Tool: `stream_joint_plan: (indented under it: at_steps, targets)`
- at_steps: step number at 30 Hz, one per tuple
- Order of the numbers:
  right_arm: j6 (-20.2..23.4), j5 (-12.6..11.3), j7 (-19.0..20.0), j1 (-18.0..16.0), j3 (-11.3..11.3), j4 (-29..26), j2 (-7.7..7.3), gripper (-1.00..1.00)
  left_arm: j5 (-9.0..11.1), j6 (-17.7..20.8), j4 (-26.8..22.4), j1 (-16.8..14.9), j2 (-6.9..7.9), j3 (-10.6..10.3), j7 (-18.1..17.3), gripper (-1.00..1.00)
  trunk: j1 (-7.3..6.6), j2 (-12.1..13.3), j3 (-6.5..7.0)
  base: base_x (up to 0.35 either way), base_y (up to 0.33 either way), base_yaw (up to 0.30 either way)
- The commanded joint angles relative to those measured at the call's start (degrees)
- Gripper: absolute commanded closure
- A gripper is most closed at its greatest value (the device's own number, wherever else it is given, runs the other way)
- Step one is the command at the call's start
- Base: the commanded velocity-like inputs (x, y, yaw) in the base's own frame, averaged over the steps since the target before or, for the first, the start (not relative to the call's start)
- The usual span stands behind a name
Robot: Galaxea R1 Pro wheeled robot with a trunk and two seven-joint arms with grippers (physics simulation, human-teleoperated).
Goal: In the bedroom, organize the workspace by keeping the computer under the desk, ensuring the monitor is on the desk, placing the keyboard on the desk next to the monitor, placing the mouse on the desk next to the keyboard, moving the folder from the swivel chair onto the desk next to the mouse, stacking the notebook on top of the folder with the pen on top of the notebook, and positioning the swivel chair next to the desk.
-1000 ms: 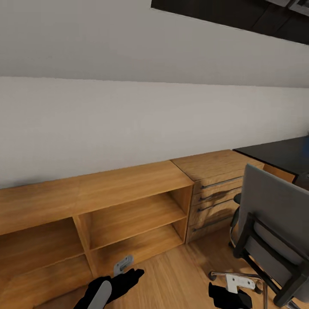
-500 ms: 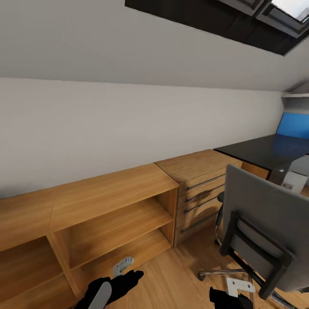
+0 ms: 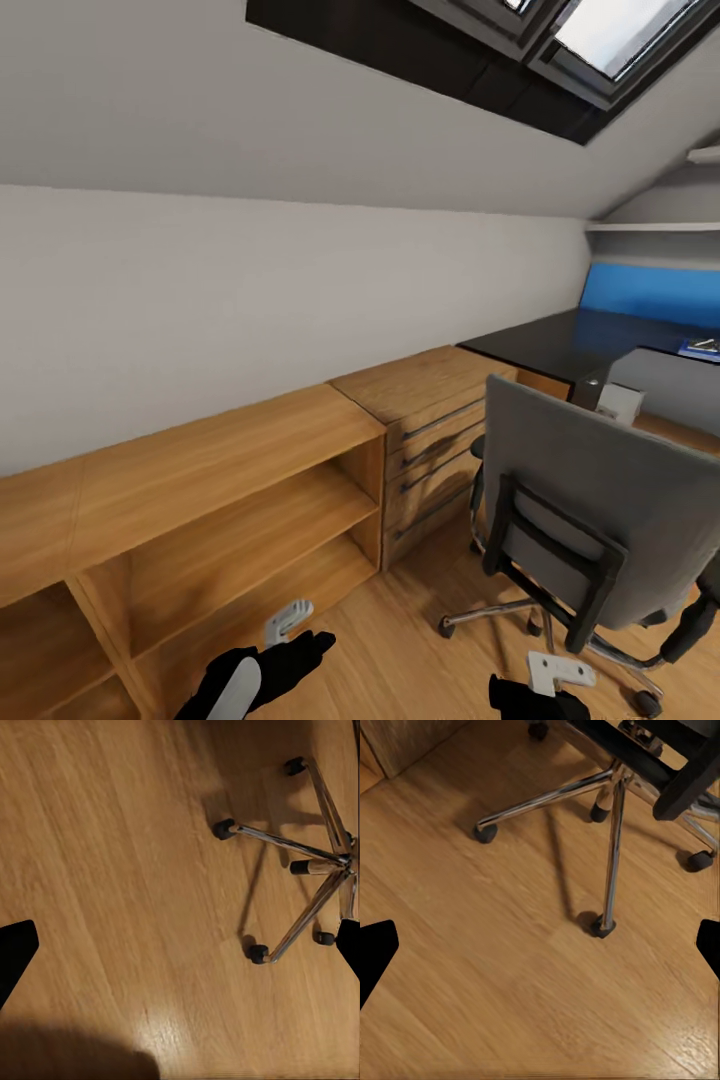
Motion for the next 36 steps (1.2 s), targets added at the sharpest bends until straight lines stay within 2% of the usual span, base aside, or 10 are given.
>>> stream_joint_plan:
  at_steps: [1,9,13,17,24,25,26,31,33,36]
  targets:
    - [0.1,-0.4,-0.5,0.0,0.1,-0.1,-0.04,-1.0,0.6,0.1,-0.1,0.0,0.01,-0.1,0.5,-1.0,0.0,0.0,-0.02,-0.005,0.045,-0.288]
    - [0.1,-0.4,-0.5,0.0,0.1,-0.1,0.01,-1.0,1.2,0.2,-0.1,-0.1,-0.03,0.6,0.6,-1.0,0.0,0.0,0.17,-0.002,0.017,-0.252]
    - [0.1,-0.4,-0.5,0.0,0.1,-0.1,0.02,-1.0,3.1,0.3,-0.4,-0.2,0.01,1.8,0.6,-1.0,0.0,0.0,0.19,0.0,0.003,-0.075]
    - [0.1,-0.4,-0.5,0.0,0.1,-0.1,0.02,-1.0,5.9,0.7,-0.8,-0.2,0.09,2.9,0.4,-1.0,0.88,-1.6,-0.52,0.0,0.001,-0.038]
    - [0.1,-0.4,-0.1,0.0,0.1,0.6,-0.1,-1.0,7.2,1.0,-1.0,-0.3,0.15,3.3,0.7,-1.0,2.42,-4.4,-1.77,0.0,0.0,-0.055]
    - [0.1,-0.3,0.4,0.0,0.1,1.0,-0.13,-1.0,7.1,1.0,-1.0,-0.3,0.14,3.3,0.8,-1.0,2.64,-4.8,-1.95,0.0,0.0,-0.021]
    - [0.0,-0.2,3.7,-0.1,-0.1,2.6,-0.43,-1.0,7.0,1.1,-1.0,-0.4,0.09,3.3,1.1,-1.0,2.86,-5.2,-2.13,0.0,0.0,-0.011]
    - [-1.4,0.2,10.5,-0.1,-0.4,4.5,-0.45,-1.0,6.8,1.1,-1.0,-0.5,-0.12,3.1,1.5,-1.0,3.96,-7.2,-3.03,0.0,0.0,-0.007]
    - [-2.9,0.5,11.8,-0.1,-0.4,4.7,-0.26,-1.0,6.7,1.2,-0.8,-0.7,-0.04,3.1,1.6,-1.0,4.39,-8.0,-3.38,0.0,0.0,-0.012]
    - [-3.9,0.8,9.8,-0.1,-0.3,4.8,-0.1,-1.0,6.7,1.3,-0.6,-1.8,0.12,3.1,1.5,-1.0,5.05,-9.2,-3.89,0.0,0.0,-0.1]
